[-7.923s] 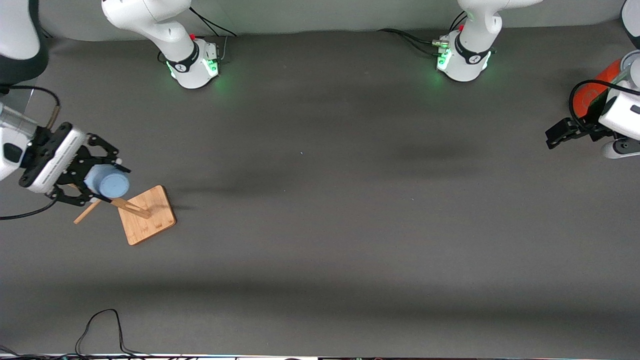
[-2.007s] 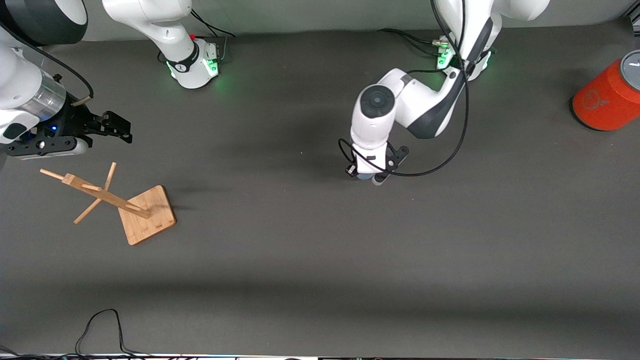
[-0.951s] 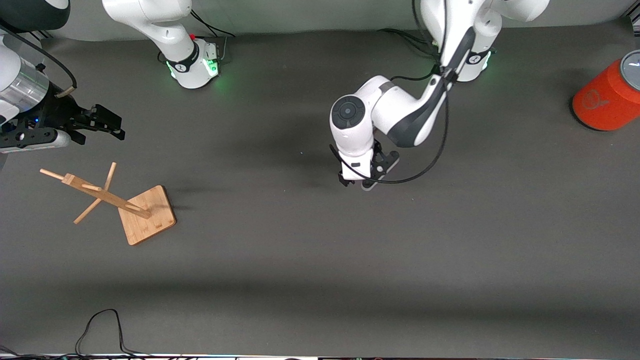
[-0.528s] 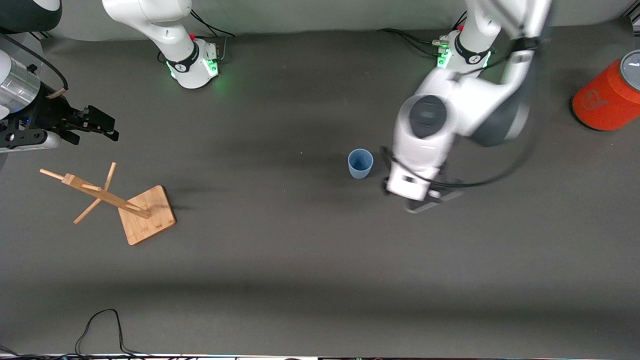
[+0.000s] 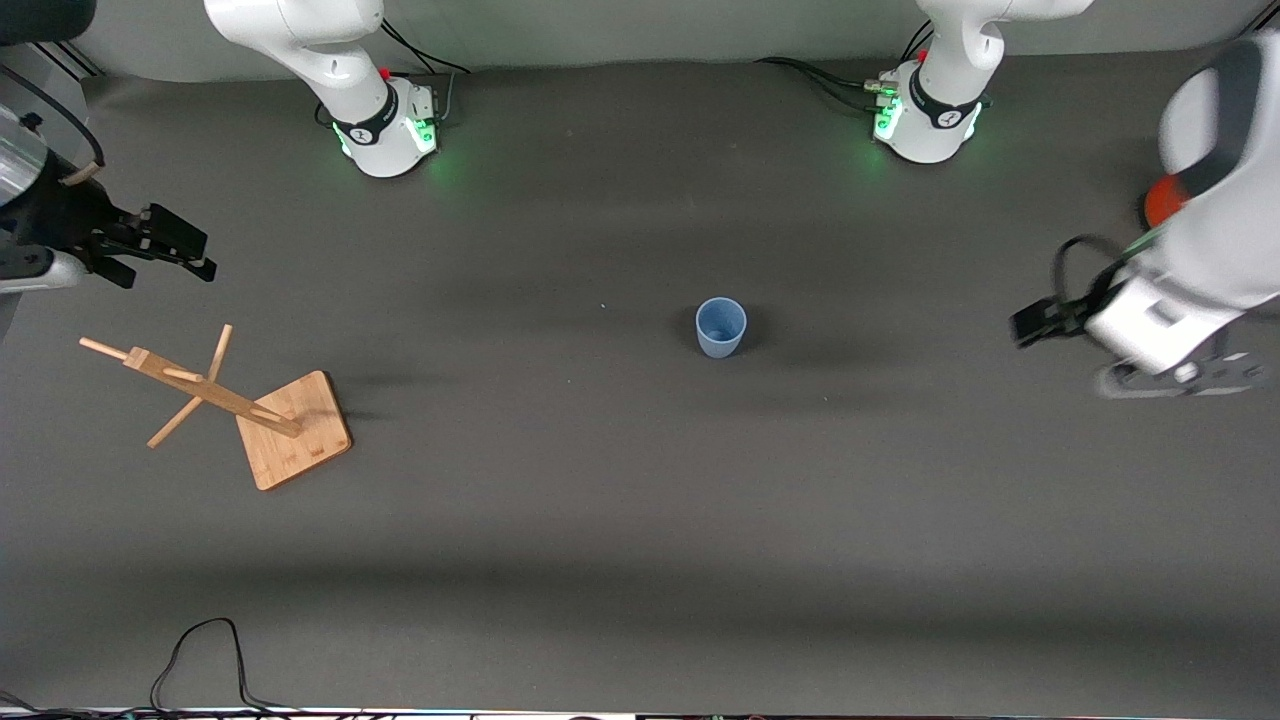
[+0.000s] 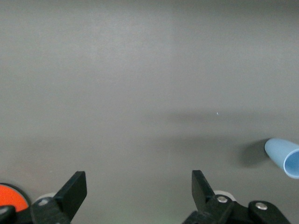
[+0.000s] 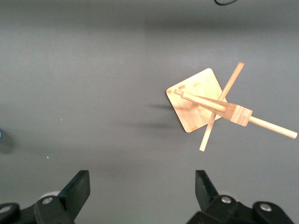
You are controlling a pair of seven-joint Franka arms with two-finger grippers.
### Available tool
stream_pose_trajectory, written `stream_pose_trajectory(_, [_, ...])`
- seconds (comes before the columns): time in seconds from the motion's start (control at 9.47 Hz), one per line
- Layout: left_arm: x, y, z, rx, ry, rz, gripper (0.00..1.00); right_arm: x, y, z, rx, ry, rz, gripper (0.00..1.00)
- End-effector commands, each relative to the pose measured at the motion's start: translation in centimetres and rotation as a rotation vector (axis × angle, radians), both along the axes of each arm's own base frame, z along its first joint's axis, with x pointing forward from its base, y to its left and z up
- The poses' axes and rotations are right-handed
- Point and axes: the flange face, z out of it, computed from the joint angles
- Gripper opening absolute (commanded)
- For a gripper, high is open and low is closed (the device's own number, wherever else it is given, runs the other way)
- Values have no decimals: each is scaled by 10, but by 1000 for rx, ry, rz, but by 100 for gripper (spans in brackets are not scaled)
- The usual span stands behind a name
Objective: Rotate and upright cup with both arms
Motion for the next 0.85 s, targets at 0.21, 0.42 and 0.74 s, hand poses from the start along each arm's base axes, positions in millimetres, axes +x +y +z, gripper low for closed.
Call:
stream_pose_trajectory(0.21, [-46,26,27,-39,-52,-5,100,-5,-5,13,12,18,-4,100])
stream_pose_trajectory(0.42, [-46,28,28,-38,-52,-2,100,-12,-9,11,11,68,-9,100])
stream_pose_trajectory(0.74, [-46,29,27,-27,-59,-3,100,-16,-19,11,15,98,-26,100])
